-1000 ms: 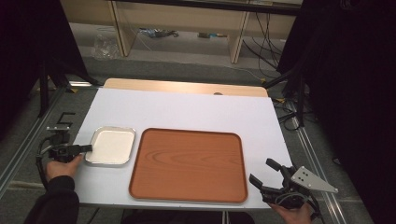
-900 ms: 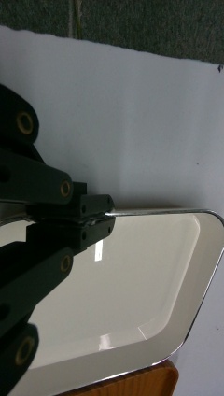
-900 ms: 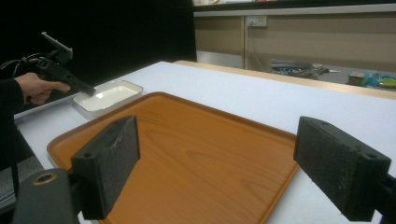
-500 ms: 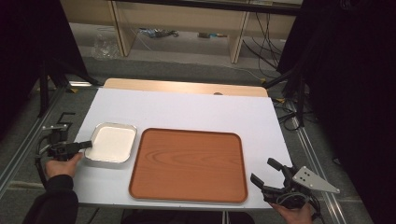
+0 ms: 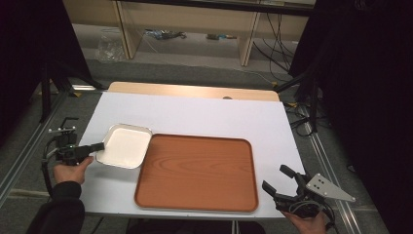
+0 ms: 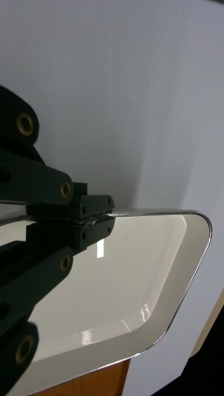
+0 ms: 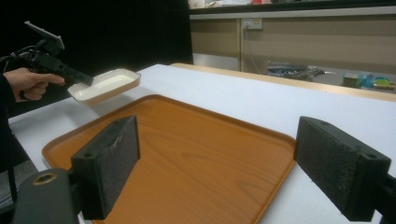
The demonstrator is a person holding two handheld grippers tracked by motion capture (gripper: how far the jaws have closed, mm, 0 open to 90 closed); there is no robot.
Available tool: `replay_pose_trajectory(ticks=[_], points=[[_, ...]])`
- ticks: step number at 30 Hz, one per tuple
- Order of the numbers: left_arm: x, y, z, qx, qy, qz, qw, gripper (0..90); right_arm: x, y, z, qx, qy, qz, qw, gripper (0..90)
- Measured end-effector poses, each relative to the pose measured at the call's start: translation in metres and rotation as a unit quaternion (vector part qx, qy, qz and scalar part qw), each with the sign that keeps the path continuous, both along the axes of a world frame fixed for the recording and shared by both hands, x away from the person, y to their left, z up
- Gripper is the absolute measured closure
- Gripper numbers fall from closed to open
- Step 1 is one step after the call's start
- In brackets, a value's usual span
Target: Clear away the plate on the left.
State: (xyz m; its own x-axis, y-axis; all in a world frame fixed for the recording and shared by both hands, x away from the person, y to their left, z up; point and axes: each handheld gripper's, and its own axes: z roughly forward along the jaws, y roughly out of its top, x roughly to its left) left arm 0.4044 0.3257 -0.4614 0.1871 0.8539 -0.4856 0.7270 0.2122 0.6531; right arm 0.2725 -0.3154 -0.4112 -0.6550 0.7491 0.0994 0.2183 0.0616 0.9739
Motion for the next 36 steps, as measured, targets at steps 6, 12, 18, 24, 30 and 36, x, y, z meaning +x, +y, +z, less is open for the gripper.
replay_pose_trajectory(ticks=[6, 12, 18, 24, 30, 36], points=[[0.002, -0.024, 0.001, -0.004, 0.003, -0.035, 0.9994, 88.2, 0.0, -0.002, 0.001, -0.013, -0.002, -0.005, 0.9999, 15.4], [0.004, -0.054, 0.003, 0.0, 0.006, -0.079, 0.9968, 88.3, -0.001, -0.002, 0.001, -0.011, 0.011, -0.005, 0.9999, 15.4], [0.004, -0.079, 0.004, 0.0, 0.007, -0.12, 0.9928, 88.3, 0.0, -0.002, 0.0, -0.013, 0.006, 0.0, 0.9999, 15.4], [0.003, -0.107, 0.002, 0.004, 0.01, -0.155, 0.9878, 88.3, -0.007, 0.002, 0.001, 0.018, 0.052, -0.015, 0.9984, 15.5], [0.003, -0.132, 0.0, 0.013, 0.02, -0.194, 0.9808, 88.2, -0.003, -0.001, 0.001, 0.001, 0.019, -0.011, 0.9998, 15.5], [0.004, -0.155, -0.008, 0.026, 0.03, -0.215, 0.9759, 88.3, -0.001, -0.003, 0.001, -0.011, 0.006, -0.011, 0.9999, 15.4]])
